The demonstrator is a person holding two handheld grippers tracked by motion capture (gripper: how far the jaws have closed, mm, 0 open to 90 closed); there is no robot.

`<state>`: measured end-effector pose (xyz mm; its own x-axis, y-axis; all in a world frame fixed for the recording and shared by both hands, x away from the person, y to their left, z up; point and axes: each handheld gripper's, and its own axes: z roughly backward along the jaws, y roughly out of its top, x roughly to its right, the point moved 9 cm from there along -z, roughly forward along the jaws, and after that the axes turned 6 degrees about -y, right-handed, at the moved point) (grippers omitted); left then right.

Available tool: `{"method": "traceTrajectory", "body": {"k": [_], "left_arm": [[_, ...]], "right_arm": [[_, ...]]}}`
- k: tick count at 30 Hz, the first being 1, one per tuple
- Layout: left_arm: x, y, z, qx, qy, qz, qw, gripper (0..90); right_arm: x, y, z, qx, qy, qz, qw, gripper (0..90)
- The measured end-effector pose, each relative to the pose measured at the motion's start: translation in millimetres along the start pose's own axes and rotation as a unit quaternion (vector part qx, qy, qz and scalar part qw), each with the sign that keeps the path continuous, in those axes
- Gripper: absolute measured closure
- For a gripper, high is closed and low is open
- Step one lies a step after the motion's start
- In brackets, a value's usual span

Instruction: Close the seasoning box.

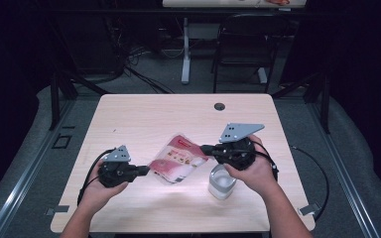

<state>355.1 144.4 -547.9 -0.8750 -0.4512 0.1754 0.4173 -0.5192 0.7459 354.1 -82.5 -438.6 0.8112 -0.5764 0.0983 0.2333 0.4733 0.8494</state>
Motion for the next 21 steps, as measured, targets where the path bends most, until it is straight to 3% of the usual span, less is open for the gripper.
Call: {"method": "traceTrajectory", "body": {"k": [11, 21], "left_arm": [[-9.6, -10.3, -9.1, -0.007, 0.009, 0.014, 0.9998, 88.3], [-12.4, -14.7, -14.0, -0.011, 0.023, 0.014, 0.9996, 87.2]], "right_arm": [[-4.8, 7.0, -13.5, -0.004, 0.006, 0.011, 0.9999, 90.0], [-6.9, 6.0, -19.2, -0.008, 0.004, 0.018, 0.9998, 90.0]]}}
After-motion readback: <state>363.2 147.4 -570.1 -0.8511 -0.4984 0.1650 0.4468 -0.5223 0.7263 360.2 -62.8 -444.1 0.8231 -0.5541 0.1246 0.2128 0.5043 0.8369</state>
